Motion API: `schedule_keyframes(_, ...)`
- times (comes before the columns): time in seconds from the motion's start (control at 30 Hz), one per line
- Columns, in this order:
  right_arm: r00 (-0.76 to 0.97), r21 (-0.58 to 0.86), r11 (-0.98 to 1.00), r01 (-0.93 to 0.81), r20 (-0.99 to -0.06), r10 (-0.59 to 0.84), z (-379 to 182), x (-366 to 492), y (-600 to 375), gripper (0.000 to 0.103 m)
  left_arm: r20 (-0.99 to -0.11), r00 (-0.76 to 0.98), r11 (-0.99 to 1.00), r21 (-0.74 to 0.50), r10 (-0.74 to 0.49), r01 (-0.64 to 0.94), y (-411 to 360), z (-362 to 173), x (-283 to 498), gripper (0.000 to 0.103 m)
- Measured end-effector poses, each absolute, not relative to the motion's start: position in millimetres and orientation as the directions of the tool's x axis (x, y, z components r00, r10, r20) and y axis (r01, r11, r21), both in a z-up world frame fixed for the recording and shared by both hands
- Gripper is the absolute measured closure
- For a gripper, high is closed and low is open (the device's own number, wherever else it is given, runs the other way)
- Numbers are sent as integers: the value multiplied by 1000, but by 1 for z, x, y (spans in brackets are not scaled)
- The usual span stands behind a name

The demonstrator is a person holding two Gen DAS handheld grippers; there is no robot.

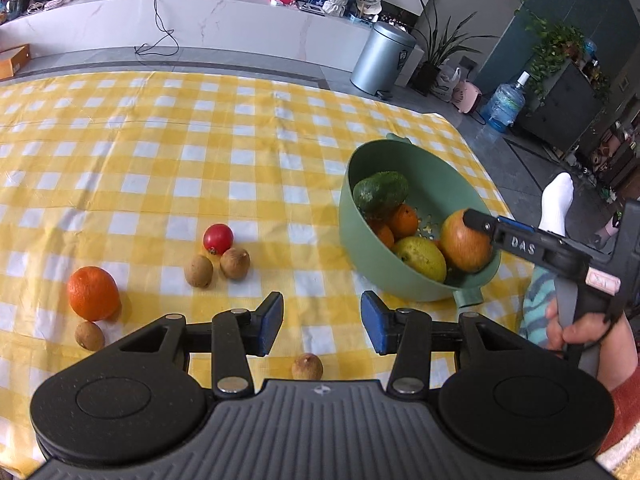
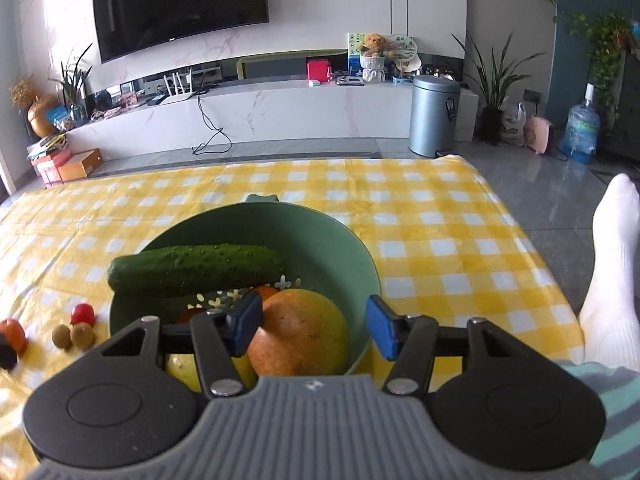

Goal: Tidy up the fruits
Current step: 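Move both tools back toward the remaining orange and brown kiwis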

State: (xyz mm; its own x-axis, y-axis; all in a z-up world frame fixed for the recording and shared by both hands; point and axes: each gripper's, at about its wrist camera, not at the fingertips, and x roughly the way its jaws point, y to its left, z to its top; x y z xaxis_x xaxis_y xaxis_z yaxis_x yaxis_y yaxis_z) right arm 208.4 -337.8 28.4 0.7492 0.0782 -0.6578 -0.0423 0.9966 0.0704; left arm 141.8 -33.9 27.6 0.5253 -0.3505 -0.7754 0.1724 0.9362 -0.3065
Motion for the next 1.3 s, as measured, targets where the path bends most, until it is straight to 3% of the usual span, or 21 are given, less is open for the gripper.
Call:
schedule_keyframes(0.43,805,93,994,-58,-584,102,37,188,-319,53,-769,565,954,-240,-298,177,-9,32,124,47)
schedule_keyframes(0.77,874,30,987,-157,-461,153,47,136,-265,51,-689,636,938,-248,-347,243,2,47,105,43)
schedule_keyframes(1.3,777,47,952,-301,-567,274,19,105,-199,51,-647,666,927,-300,-371,226,30,22,105,42)
